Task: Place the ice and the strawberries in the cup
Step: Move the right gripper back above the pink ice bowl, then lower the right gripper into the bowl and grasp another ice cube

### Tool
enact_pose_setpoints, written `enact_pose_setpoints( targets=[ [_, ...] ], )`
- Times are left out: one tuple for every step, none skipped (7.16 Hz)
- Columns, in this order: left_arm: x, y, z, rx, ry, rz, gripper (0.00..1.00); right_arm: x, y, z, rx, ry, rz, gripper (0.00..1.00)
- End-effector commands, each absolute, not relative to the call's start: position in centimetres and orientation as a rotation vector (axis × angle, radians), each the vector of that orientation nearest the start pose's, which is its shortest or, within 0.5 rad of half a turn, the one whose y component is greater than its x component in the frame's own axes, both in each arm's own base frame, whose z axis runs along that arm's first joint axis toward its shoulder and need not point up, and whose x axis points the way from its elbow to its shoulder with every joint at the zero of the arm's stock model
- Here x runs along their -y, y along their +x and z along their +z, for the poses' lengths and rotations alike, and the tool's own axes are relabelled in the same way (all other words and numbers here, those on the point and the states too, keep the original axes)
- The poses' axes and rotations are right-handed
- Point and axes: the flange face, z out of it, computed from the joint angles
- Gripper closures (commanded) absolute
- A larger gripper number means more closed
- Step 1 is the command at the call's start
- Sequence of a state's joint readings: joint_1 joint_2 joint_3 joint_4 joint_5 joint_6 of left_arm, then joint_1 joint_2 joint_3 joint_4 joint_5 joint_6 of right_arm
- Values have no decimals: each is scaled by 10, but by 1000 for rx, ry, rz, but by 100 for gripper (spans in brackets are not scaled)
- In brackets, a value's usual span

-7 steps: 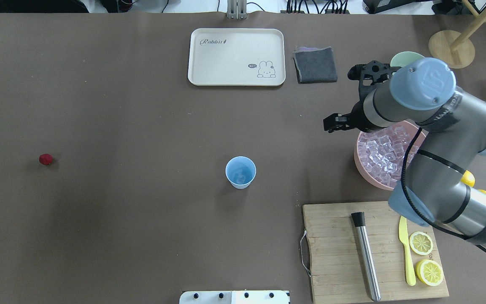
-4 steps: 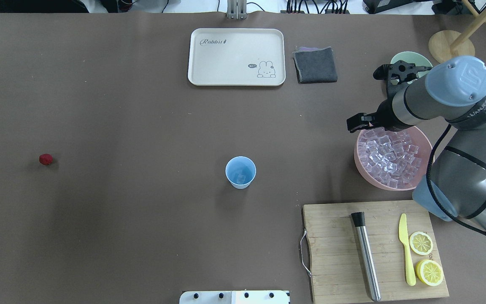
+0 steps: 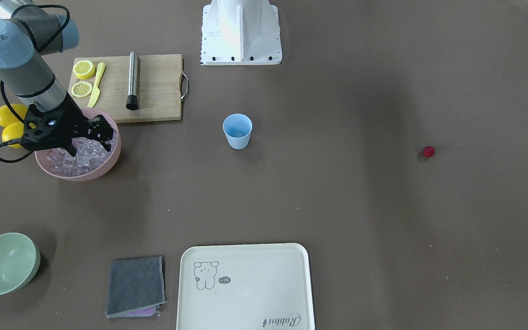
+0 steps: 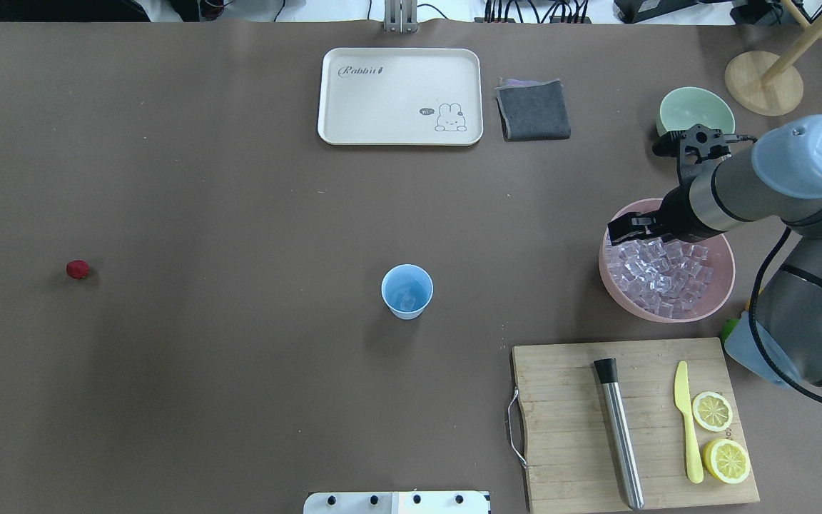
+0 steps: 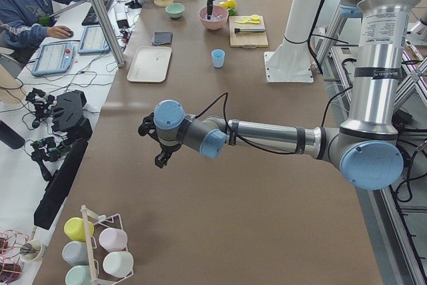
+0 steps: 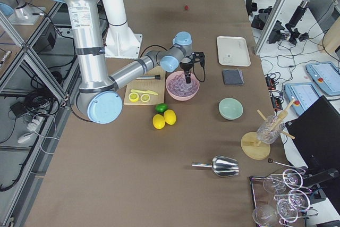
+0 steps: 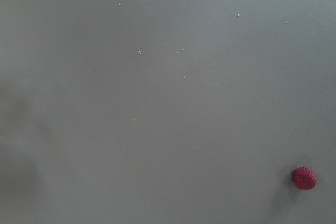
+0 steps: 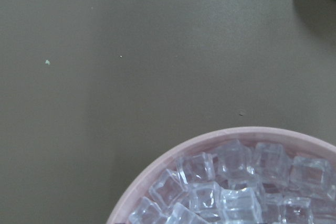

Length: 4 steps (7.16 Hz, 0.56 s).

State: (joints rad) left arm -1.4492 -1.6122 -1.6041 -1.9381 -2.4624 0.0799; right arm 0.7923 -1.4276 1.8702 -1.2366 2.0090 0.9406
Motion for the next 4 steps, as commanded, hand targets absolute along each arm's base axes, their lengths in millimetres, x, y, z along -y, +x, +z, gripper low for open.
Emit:
enact_pose_setpoints(
  targets=[
    [528,11,571,-895,401,368,2,454,-321,413,850,180,-22,17],
    [528,14,571,-896,399,373,2,450,-321,416,846,173,-23,18],
    [527,15,571,-897,397,375,2,445,-323,419,844,162,-30,19],
    [527,15,571,-897,397,375,2,440,-326,422,840,149,-30,20]
  ],
)
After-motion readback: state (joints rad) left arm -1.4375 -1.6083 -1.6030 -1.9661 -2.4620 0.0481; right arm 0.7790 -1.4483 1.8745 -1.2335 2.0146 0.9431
